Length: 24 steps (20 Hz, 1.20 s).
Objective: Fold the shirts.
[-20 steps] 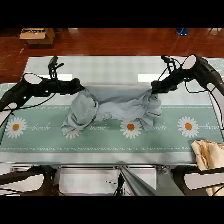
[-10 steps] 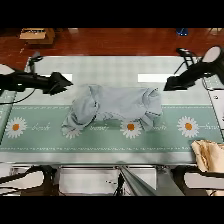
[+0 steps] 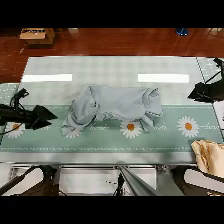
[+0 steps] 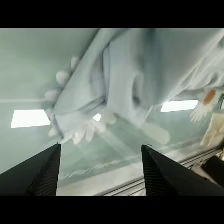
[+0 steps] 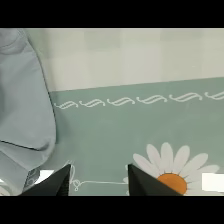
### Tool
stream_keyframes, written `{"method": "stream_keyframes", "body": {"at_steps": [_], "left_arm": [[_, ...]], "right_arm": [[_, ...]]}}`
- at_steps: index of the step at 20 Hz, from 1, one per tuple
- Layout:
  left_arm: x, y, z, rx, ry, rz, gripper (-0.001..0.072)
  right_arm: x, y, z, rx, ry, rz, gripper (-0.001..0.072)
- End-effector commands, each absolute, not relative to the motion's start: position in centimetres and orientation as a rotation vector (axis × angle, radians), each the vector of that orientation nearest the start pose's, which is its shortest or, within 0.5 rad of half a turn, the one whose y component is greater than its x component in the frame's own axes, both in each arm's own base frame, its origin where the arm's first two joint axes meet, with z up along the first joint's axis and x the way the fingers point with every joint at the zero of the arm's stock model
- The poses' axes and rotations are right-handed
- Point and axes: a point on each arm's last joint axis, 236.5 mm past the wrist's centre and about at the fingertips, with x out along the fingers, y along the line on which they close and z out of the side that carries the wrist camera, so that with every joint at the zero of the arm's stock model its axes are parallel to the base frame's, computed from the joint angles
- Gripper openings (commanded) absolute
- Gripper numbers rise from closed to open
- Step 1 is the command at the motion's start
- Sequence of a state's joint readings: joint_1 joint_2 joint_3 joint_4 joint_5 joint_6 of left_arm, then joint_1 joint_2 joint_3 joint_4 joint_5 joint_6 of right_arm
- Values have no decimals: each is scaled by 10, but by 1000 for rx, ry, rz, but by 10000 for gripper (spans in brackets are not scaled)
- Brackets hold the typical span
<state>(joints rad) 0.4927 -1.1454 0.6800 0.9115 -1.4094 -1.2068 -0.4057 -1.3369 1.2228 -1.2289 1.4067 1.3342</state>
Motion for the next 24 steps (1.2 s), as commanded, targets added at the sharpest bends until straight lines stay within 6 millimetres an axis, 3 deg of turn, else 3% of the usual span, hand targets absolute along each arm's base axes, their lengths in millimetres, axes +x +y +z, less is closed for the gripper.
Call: {"method": "stream_keyframes", "body": {"at_steps": [1, 4, 11, 13, 16, 18, 21, 24], "left_arm": [[207, -28, -68, -748, 1588, -275, 585], [198, -22, -82, -713, 1610, -236, 568], [230, -52, -107, -818, 1544, -240, 565], [239, -67, -114, -822, 1536, -254, 489], [241, -78, -124, -771, 1553, -264, 145], [238, -79, -125, -768, 1567, -271, 24], [232, -80, -123, -767, 1588, -287, 22], [229, -83, -119, -758, 1595, -318, 22]], "right_arm": [[342, -64, 9, 443, 1388, 79, 416], [346, -66, 10, 439, 1372, 72, 416], [345, -65, 10, 441, 1376, 73, 415], [344, -64, 10, 442, 1381, 75, 415], [338, -61, 10, 448, 1405, 89, 416], [332, -63, 8, 426, 1429, 101, 416], [310, -79, -6, 465, 1485, 55, 417], [285, -71, -30, 683, 1500, 85, 468]]}}
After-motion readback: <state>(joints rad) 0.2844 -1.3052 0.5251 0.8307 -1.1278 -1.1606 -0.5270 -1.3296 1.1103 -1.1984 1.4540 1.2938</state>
